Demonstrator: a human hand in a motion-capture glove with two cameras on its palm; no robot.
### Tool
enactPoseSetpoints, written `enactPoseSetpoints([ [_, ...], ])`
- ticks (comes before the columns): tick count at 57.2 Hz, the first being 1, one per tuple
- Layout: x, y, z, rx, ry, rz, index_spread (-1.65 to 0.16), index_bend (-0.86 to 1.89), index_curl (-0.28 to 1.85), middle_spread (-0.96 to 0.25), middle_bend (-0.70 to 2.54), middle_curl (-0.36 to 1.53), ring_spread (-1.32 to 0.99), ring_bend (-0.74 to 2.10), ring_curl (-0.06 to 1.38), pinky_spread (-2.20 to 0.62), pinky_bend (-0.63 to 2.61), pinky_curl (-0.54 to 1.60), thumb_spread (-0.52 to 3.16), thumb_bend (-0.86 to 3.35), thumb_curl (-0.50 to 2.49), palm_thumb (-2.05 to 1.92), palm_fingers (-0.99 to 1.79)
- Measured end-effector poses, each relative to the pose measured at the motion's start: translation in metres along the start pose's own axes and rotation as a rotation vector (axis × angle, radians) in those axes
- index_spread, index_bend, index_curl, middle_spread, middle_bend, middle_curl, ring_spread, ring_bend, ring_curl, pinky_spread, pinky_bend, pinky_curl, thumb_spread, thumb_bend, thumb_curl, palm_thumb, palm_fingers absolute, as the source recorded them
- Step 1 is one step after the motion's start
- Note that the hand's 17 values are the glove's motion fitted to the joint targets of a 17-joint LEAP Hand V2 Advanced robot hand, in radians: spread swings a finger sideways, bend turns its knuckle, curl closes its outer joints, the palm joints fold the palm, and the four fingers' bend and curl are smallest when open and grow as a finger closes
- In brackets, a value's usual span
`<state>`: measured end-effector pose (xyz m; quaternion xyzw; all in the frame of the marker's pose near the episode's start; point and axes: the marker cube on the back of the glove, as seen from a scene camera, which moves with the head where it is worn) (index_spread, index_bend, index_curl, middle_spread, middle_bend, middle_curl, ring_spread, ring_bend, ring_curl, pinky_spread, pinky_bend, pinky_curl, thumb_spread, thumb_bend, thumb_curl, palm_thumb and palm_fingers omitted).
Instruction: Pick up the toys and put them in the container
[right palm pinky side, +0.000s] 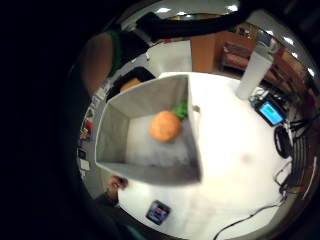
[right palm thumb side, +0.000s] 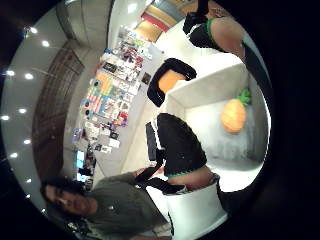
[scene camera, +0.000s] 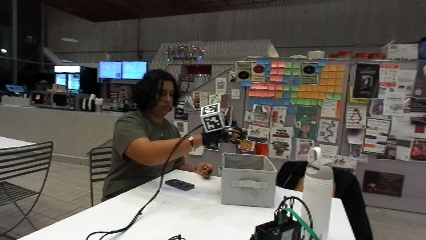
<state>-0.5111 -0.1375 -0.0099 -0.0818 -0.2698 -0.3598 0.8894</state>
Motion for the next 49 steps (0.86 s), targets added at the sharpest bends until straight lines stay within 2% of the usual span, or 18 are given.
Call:
enactPoseSetpoints([
  [18,0.028,0.169,-0.051,-0.095,0.235,0.07,-0.45,0.4,0.6,-0.18,0.44,0.49,-0.25,0.65,0.34,-0.02,0.95,0.31,1.32,-0.05,0.32,-0.07,0.06],
  [23,0.042,0.202,-0.07,-0.112,0.286,0.113,-0.45,0.37,0.58,-0.17,0.42,0.47,-0.25,0.65,0.34,-0.02,0.95,0.31,1.29,-0.05,0.3,-0.07,0.05],
  [36,0.057,0.236,-0.092,-0.105,0.373,0.161,-0.45,0.34,0.54,-0.16,0.39,0.45,-0.24,0.62,0.32,-0.03,0.95,0.29,1.25,-0.05,0.26,-0.07,0.09],
  [49,0.058,0.248,-0.094,-0.116,0.349,0.138,-0.45,0.33,0.53,-0.15,0.37,0.44,-0.25,0.62,0.32,-0.03,0.93,0.27,1.24,-0.05,0.24,-0.07,0.14],
])
